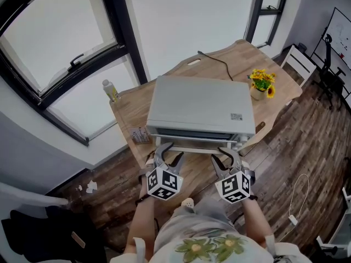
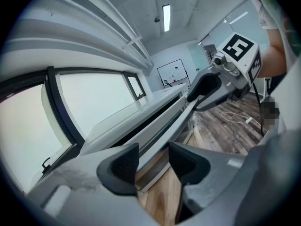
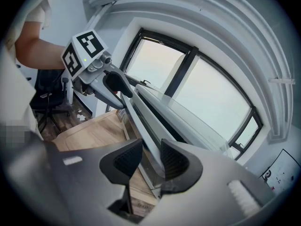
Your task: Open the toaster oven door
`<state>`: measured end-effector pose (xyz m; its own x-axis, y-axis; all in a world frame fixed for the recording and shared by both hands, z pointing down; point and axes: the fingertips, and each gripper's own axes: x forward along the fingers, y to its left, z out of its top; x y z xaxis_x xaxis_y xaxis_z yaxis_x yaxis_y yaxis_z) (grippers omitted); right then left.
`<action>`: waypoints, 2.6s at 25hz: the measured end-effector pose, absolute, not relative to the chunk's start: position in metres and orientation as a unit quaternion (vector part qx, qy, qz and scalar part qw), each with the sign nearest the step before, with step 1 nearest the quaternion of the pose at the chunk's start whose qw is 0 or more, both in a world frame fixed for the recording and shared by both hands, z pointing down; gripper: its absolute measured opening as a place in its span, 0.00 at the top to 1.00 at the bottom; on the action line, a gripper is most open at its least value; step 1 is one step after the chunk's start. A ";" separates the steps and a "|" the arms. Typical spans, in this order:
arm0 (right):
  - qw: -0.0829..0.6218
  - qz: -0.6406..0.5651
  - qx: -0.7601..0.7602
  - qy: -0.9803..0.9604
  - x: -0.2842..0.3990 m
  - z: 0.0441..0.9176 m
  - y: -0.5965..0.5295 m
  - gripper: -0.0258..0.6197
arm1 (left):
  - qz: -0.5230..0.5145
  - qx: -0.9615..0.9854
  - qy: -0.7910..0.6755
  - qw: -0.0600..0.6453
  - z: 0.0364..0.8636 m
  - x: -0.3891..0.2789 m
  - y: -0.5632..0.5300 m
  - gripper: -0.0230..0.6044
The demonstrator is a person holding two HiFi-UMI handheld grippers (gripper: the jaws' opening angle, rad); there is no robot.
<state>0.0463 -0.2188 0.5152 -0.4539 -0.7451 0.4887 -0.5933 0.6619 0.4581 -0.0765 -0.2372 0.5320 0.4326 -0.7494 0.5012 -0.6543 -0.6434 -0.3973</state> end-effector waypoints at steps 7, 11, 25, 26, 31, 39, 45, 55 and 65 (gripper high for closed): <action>0.341 -0.107 0.386 -0.850 0.045 0.518 -0.211 0.79 | -0.336 -0.841 0.418 0.070 0.536 -0.077 -0.231 0.64; 0.318 -0.116 0.392 -0.855 0.041 0.499 -0.206 0.79 | -0.336 -0.839 0.422 0.070 0.537 -0.079 -0.226 0.64; 0.385 -0.161 0.369 -0.830 0.041 0.503 -0.216 0.79 | -0.342 -0.835 0.426 0.068 0.547 -0.081 -0.208 0.64; 0.387 -0.164 0.368 -0.829 0.041 0.504 -0.215 0.79 | -0.342 -0.835 0.426 0.068 0.547 -0.081 -0.206 0.64; 0.406 -0.162 0.363 -0.823 0.042 0.514 -0.213 0.79 | -0.343 -0.834 0.426 0.066 0.552 -0.081 -0.199 0.64; 0.416 -0.155 0.357 -0.822 0.040 0.527 -0.204 0.83 | -0.347 -0.833 0.427 0.058 0.561 -0.083 -0.185 0.64; 0.413 -0.152 0.350 -0.827 0.040 0.530 -0.197 0.85 | -0.350 -0.831 0.429 0.055 0.566 -0.083 -0.179 0.64; 0.408 -0.146 0.340 -0.835 0.040 0.538 -0.184 0.86 | -0.356 -0.829 0.429 0.047 0.576 -0.084 -0.168 0.64; 0.409 -0.145 0.331 -0.838 0.039 0.546 -0.168 0.86 | -0.370 -0.827 0.423 0.029 0.589 -0.084 -0.154 0.64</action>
<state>0.0389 -0.1678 0.5465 -0.4455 -0.6736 0.5897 -0.4354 0.7386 0.5147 -0.0842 -0.1537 0.5886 0.3682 -0.7210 0.5869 -0.6784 -0.6400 -0.3606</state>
